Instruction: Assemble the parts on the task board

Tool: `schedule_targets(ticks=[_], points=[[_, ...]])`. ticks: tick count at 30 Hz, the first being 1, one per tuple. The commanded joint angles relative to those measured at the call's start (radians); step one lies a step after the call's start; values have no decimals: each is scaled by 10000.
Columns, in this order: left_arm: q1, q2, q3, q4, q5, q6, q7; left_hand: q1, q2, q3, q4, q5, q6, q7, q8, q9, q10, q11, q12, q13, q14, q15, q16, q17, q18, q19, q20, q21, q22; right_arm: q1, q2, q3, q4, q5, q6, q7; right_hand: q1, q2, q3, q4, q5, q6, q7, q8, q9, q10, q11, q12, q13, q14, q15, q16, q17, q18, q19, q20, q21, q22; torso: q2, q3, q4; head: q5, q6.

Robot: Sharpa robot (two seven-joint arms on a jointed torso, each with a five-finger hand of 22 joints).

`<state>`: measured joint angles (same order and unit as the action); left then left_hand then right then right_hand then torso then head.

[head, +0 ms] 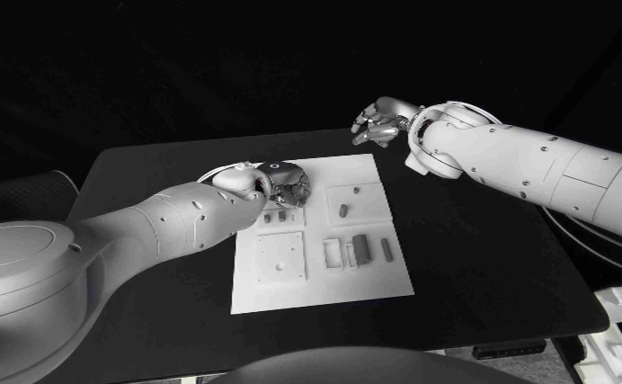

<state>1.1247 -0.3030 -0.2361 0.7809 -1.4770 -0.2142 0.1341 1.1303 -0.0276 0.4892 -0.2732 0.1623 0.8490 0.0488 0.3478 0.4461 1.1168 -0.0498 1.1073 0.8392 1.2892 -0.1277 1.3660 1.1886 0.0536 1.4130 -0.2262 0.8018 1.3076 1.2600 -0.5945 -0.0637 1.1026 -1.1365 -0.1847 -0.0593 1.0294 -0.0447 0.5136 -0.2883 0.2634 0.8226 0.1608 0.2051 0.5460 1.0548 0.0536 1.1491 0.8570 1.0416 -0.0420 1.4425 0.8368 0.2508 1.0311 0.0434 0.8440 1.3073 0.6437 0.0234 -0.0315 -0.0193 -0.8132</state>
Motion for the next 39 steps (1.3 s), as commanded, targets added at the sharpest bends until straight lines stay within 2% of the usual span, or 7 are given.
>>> schedule_targets(ticks=[1,14,26,30,39], points=[[-4,19,3,32,-95,142,20,-9,107,50,-15,35,1659,403,27,45,-282,263,-34,14,81,-30,36,28,1089,10,32,72,184,3,6,1,0,-22,73,75,-76,12,52,32,29,-14,81,43,-10,-59,15,42,-13,14,-84,66,-11,110,31,-47,-34,127,0,5,-6,6,-10],[-7,16,4,44,-95,-135,95,10,227,97,12,93,1797,357,128,248,-147,220,-41,-4,158,-64,70,69,1051,37,26,116,184,3,2,1,1,-18,69,73,-82,12,52,34,29,-14,81,44,-10,-59,15,42,-15,15,-84,66,-12,110,32,-46,-35,127,2,8,-4,-3,0],[-9,25,5,45,-94,-136,97,-1,253,135,-14,79,1878,326,181,399,-14,193,-87,-45,236,-81,83,84,1003,74,38,158,182,3,7,1,0,-16,70,77,-89,11,52,36,28,-14,81,44,-10,-59,15,42,-16,15,-84,67,-13,110,32,-46,-35,127,2,4,-2,-16,-3],[-10,29,5,46,-118,-344,9,-11,271,153,-20,76,1922,309,204,456,20,178,-107,-59,264,-92,91,96,988,84,40,170,181,3,6,1,-3,-15,67,72,-91,11,53,36,28,-14,81,44,-10,-59,15,43,-16,15,-84,67,-13,110,33,-46,-35,127,3,5,-4,-12,-3],[-13,23,5,71,-276,-309,-106,-71,352,212,-34,41,2090,224,290,703,129,100,-158,-84,370,-158,124,140,936,133,35,221,177,3,10,1,0,-14,66,74,-95,10,54,36,27,-15,81,44,-10,-59,15,43,-17,15,-84,67,-13,110,33,-46,-36,127,8,-1,-7,-5,2]])
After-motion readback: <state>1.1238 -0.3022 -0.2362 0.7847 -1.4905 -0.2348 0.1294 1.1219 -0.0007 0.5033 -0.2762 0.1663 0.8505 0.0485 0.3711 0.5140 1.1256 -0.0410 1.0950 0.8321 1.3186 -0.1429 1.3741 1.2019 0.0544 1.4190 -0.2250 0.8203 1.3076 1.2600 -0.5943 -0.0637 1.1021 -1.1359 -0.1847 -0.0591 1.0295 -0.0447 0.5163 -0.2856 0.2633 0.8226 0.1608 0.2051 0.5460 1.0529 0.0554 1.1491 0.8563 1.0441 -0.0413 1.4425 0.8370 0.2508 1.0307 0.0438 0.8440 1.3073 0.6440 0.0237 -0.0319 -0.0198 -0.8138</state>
